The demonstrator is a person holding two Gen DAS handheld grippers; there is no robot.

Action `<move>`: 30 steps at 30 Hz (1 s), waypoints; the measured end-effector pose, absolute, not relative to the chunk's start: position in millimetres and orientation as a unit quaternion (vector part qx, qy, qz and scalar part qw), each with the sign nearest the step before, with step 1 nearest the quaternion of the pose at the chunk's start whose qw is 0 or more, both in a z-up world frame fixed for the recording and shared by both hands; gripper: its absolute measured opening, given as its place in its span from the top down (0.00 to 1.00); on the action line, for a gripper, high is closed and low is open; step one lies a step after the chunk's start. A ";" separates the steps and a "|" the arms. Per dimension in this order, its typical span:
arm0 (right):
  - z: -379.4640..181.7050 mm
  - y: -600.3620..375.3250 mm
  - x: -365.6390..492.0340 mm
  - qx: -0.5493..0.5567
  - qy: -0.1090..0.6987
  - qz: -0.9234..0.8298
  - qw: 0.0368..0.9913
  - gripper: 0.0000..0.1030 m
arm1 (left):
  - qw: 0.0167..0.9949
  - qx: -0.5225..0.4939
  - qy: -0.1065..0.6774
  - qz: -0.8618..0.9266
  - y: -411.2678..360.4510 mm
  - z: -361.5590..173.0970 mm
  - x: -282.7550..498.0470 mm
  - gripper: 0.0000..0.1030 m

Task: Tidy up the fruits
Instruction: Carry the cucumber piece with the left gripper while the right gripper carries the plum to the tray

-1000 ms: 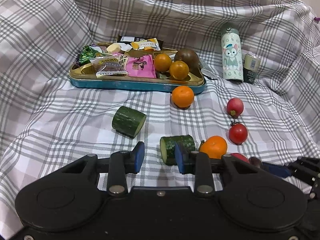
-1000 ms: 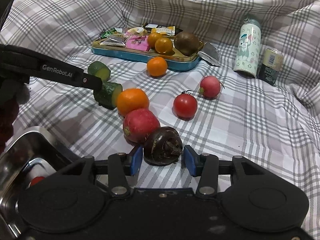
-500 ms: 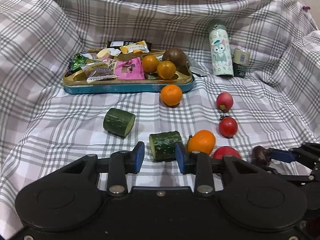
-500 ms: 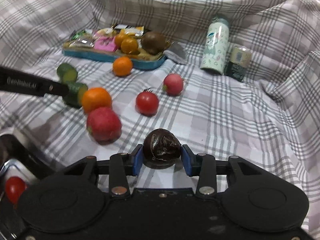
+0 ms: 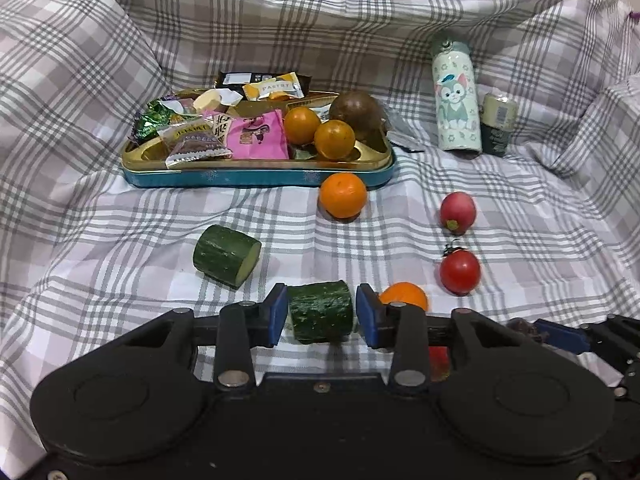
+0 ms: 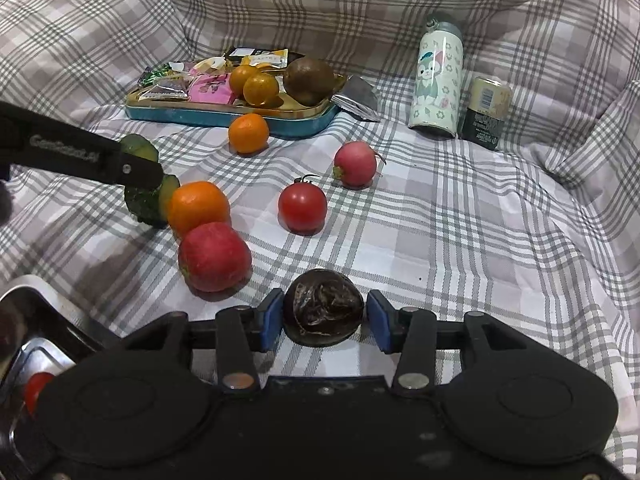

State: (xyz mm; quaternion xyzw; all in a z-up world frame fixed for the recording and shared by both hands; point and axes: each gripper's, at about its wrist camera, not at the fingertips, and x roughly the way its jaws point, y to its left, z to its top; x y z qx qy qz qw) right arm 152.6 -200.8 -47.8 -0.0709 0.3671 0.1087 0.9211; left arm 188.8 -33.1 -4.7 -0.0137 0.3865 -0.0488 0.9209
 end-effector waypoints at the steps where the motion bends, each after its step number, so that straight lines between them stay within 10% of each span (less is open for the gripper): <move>1: -47.8 -201.5 152.9 -0.068 0.368 0.109 0.921 0.53 | 0.919 -0.013 0.390 -0.049 -33.6 -6.2 189.2 0.53; 30: -36.7 -213.3 150.5 -0.026 0.359 0.109 0.927 0.57 | 0.915 -0.065 0.397 -0.036 -12.9 0.9 173.7 0.57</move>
